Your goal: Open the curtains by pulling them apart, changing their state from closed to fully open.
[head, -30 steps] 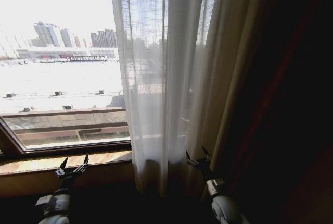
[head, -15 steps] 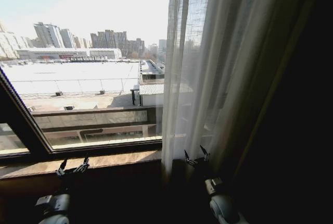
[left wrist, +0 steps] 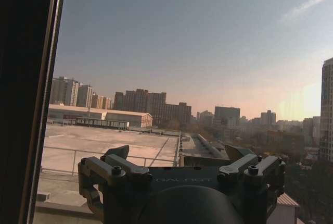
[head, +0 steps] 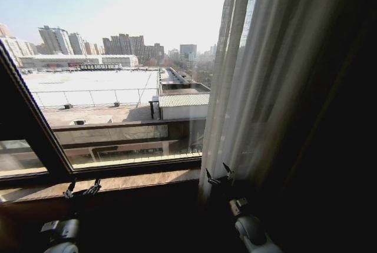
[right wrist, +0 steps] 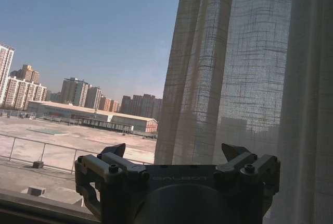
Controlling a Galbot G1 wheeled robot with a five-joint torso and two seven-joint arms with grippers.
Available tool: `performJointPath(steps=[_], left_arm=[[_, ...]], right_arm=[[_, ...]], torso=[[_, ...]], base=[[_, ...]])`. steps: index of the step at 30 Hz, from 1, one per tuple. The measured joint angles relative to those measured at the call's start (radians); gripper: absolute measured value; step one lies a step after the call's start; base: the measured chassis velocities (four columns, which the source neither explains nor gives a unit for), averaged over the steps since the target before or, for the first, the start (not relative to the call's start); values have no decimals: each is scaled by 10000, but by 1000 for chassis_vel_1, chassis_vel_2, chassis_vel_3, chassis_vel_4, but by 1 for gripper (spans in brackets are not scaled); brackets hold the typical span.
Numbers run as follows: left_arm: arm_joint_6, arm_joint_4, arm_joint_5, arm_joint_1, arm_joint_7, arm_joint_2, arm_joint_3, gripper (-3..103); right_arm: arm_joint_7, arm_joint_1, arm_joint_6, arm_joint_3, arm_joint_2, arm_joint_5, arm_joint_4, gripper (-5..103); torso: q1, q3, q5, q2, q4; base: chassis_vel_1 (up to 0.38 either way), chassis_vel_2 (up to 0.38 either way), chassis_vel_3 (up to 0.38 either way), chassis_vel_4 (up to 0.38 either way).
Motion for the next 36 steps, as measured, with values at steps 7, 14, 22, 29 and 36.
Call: performJointPath(steps=[7, 14, 22, 29, 36], left_arm=[[0, 0, 0, 0, 0, 2, -2, 100], [0, 0, 0, -3, -2, 3, -2, 100], [0, 0, 0, 0, -1, 2, -2, 100], [0, 0, 0, -1, -2, 2, -2, 100], [0, 1, 0, -1, -1, 2, -2, 100]], right_arm=[[154, 568, 185, -280, 71, 236, -444, 100], [1104, 1014, -160, -542, 193, -81, -755, 100], [2316, 1237, -1134, -510, 169, -844, -1001, 100], [3022, 1610, -1783, -599, 182, -1169, -1324, 100], [2274, 2096, -1454, -721, 268, -895, -1914, 94]], torso=[[-3, -1, 1, 1, 3], [13, 4, 0, -5, 1], [-7, -3, 1, 3, 1], [-3, -1, 1, 1, 1], [1, 0, 2, 0, 3]], base=[[-87, 113, 97, -106], [-109, 128, 107, -142], [-22, 15, 14, -14], [0, 0, 0, 0], [0, 0, 0, 0]])
